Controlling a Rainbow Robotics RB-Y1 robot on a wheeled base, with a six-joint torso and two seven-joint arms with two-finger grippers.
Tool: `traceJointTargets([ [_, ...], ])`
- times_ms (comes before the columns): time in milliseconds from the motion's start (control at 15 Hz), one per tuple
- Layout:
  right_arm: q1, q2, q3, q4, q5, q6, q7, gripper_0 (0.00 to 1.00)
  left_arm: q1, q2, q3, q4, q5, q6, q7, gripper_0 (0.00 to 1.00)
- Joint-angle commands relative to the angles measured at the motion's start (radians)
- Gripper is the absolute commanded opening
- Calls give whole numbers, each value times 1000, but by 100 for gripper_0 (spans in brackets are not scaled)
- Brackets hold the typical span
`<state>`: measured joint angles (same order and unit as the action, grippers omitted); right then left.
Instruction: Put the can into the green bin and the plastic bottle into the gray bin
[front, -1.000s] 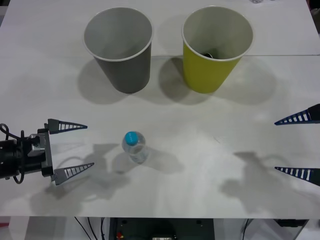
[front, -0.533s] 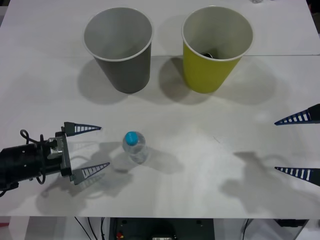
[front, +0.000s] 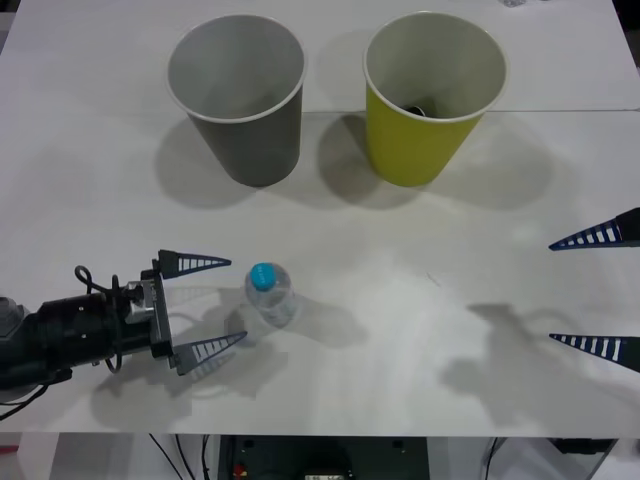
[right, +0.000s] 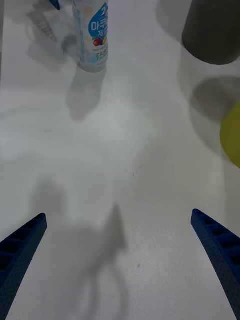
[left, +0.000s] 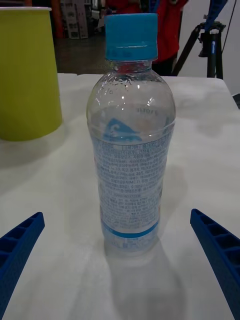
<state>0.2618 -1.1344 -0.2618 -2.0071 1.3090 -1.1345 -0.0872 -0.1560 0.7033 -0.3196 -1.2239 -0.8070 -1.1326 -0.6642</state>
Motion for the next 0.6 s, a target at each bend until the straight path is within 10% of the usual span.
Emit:
traceJointTargets([
  [67, 0, 0, 0, 0, 0, 0, 0, 100, -7, -30, -4, 0, -3, 5, 0, 100],
  [600, 0, 0, 0, 0, 0, 0, 0, 100, -83, -122, -35, 67, -28, 28, 3, 100],
])
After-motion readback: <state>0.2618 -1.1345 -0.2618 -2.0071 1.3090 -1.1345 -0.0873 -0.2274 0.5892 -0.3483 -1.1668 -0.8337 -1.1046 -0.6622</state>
